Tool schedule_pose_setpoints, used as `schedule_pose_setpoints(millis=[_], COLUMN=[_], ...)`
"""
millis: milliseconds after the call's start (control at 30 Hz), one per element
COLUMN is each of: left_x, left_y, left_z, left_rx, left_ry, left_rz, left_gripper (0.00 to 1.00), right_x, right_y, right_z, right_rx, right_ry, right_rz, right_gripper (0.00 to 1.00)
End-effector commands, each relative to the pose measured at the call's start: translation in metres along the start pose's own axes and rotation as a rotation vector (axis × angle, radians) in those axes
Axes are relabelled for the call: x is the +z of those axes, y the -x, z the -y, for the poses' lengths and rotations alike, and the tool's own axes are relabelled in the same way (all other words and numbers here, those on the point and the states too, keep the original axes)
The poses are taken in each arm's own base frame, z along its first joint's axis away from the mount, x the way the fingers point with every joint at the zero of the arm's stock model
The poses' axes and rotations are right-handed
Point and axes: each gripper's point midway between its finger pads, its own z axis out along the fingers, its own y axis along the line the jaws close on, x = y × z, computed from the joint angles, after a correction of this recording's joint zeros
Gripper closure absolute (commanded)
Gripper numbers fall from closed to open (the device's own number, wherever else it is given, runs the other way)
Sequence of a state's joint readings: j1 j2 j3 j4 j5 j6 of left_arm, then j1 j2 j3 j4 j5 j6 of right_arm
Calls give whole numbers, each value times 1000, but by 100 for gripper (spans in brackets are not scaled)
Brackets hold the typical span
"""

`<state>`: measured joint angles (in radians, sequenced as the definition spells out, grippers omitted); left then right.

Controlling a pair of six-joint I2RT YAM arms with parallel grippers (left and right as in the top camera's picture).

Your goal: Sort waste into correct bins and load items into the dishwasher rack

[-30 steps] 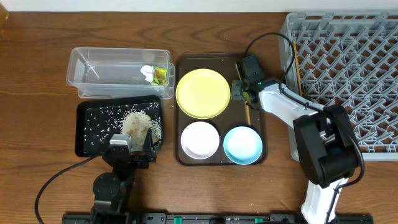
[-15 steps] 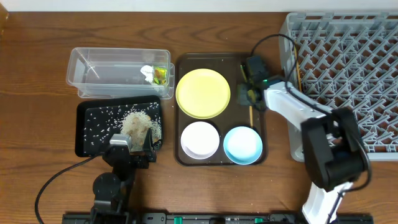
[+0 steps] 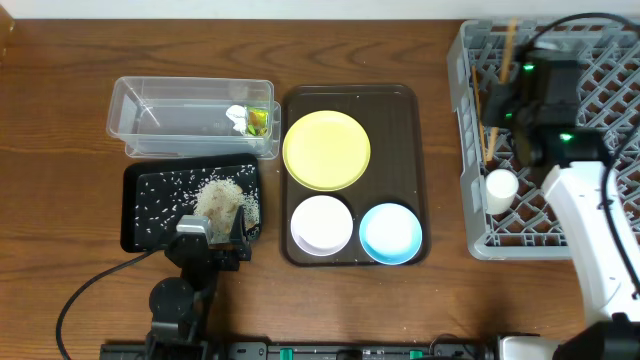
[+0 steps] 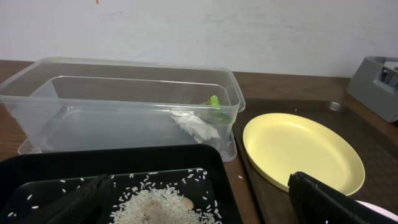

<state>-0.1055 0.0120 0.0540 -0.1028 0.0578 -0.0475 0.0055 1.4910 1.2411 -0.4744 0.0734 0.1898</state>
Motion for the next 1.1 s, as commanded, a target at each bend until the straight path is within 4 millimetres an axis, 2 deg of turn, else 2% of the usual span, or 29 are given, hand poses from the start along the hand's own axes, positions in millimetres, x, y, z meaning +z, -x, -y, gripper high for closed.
schedule_pose_setpoints(millis=[0,133,233,267,333,367,433,500,600,700,733,833,900,933,1000,1067], left_x=[2,2,2,2,2,2,2,2,2,2,2,2,2,2,2,2], left_y=[-13,-14,-14,-14,-14,-14,-14,-14,-14,-14,-14,-14,-14,-14,-14,-14], left_z=[-1,-1,-1,-1,-1,-1,-1,-1,-1,-1,-1,-1,-1,-1,-1,-1], left_rx=[12,12,12,12,12,12,12,12,12,12,12,12,12,12,12,12], left_ry=[-1,-1,-1,-1,-1,-1,-1,-1,-1,-1,-1,-1,-1,-1,-1,-1], left_rz=[-27,-28,-28,-28,-28,-28,-28,-28,-28,-28,-28,-28,-28,-28,-28,-28], left_gripper=[9,9,9,9,9,9,9,9,9,9,9,9,9,9,9,9], right_x=[25,57,70,72,72,71,61,45,7,-33,-42,-50,-51,-51,-50,-47], right_y=[-12,-21,-31,-33,-33,-31,-21,-11,-3,-8,-12,-30,-46,-55,-73,-91], right_z=[19,14,10,9,7,7,5,-2,-32,-72,-82,-84,-90,-95,-109,-122], right_rx=[-27,-99,-105,-107,-112,-113,-109,-81,-73,-86,-101,-126,-105,-90,-99,-119], right_ry=[-27,4,11,13,11,6,7,33,169,346,373,312,310,312,350,389], right_rz=[-53,-75,-101,-106,-104,-97,-68,-36,-11,-25,-35,-85,-146,-183,-251,-318], right_gripper=[99,99,99,96,65,55,46,43,43,45,45,43,53,54,46,44])
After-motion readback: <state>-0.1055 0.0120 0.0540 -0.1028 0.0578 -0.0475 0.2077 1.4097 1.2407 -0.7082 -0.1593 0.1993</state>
